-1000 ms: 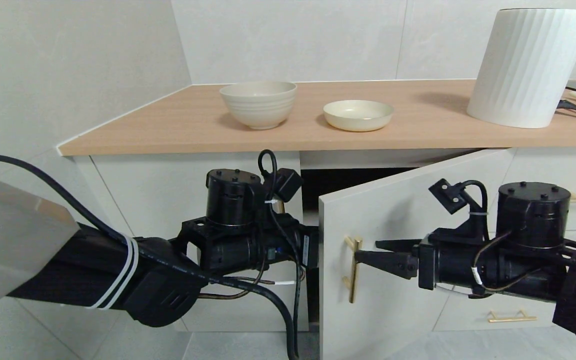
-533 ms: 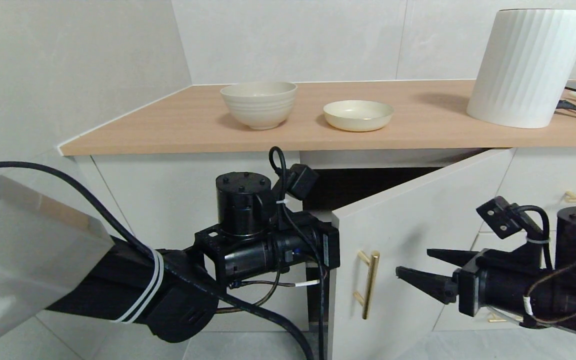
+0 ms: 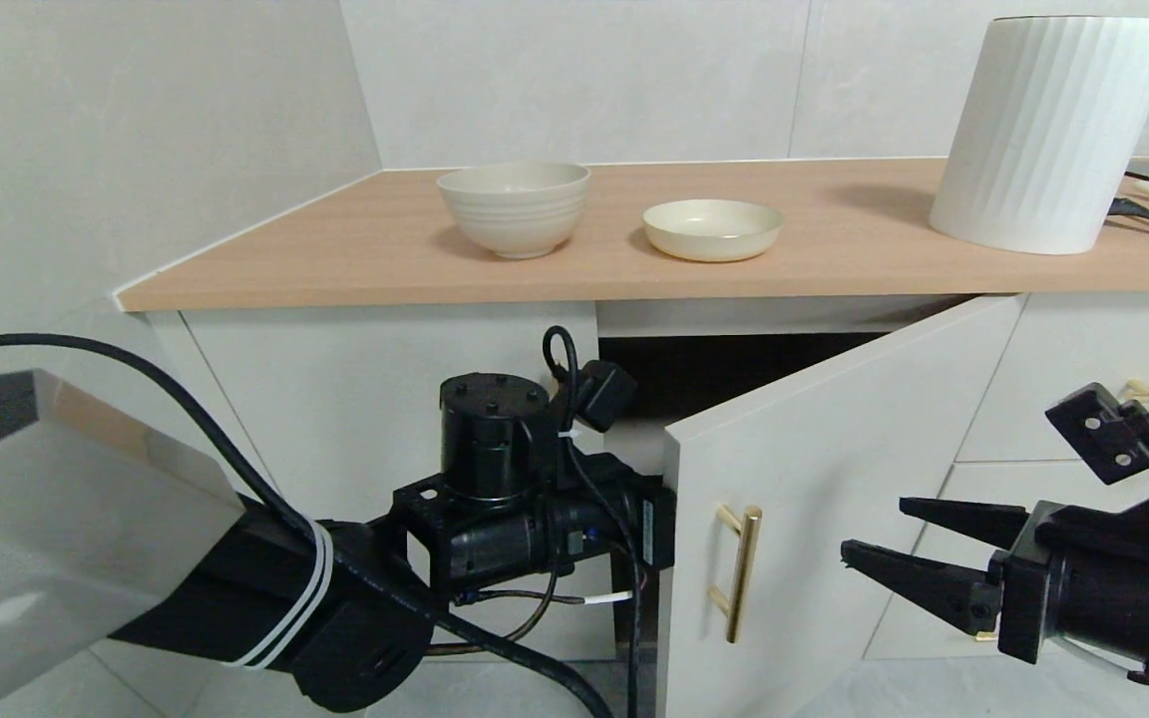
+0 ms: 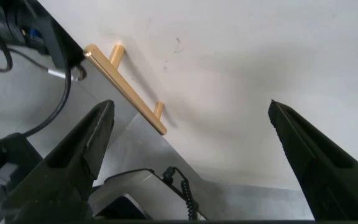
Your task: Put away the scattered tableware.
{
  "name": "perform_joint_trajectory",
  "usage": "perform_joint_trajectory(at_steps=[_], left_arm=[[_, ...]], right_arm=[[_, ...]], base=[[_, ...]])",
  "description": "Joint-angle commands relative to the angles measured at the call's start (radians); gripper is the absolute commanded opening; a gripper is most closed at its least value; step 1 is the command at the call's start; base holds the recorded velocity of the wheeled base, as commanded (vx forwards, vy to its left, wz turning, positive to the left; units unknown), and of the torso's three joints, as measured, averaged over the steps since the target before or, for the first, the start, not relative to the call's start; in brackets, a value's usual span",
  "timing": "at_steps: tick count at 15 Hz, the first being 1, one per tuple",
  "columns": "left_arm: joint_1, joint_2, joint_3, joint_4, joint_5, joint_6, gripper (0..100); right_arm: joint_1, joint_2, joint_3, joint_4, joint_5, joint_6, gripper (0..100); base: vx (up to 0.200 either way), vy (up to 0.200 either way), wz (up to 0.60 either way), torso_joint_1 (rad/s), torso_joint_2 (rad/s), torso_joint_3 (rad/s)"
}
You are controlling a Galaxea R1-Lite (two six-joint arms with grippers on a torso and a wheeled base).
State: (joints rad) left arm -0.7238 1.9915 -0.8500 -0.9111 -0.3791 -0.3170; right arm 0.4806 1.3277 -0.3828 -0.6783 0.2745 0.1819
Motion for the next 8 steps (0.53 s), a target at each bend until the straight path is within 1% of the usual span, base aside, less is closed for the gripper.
perform_joint_trajectory(at_steps=[1, 8], left_arm=[[-0.002, -0.020, 0.014, -0.003, -0.001, 0.001, 0], [-0.009, -0.026, 0.023, -0.003, -0.001, 0.001, 0]], right_arm=[[0.001, -0.008, 0.001, 0.000, 0.002, 0.001, 100], [-0.001, -0.007, 0.001, 0.000, 0.002, 0.001, 100]], base=[[0.000, 0.000, 0.00, 0.000, 0.00, 0.000], [0.000, 0.000, 0.00, 0.000, 0.00, 0.000]])
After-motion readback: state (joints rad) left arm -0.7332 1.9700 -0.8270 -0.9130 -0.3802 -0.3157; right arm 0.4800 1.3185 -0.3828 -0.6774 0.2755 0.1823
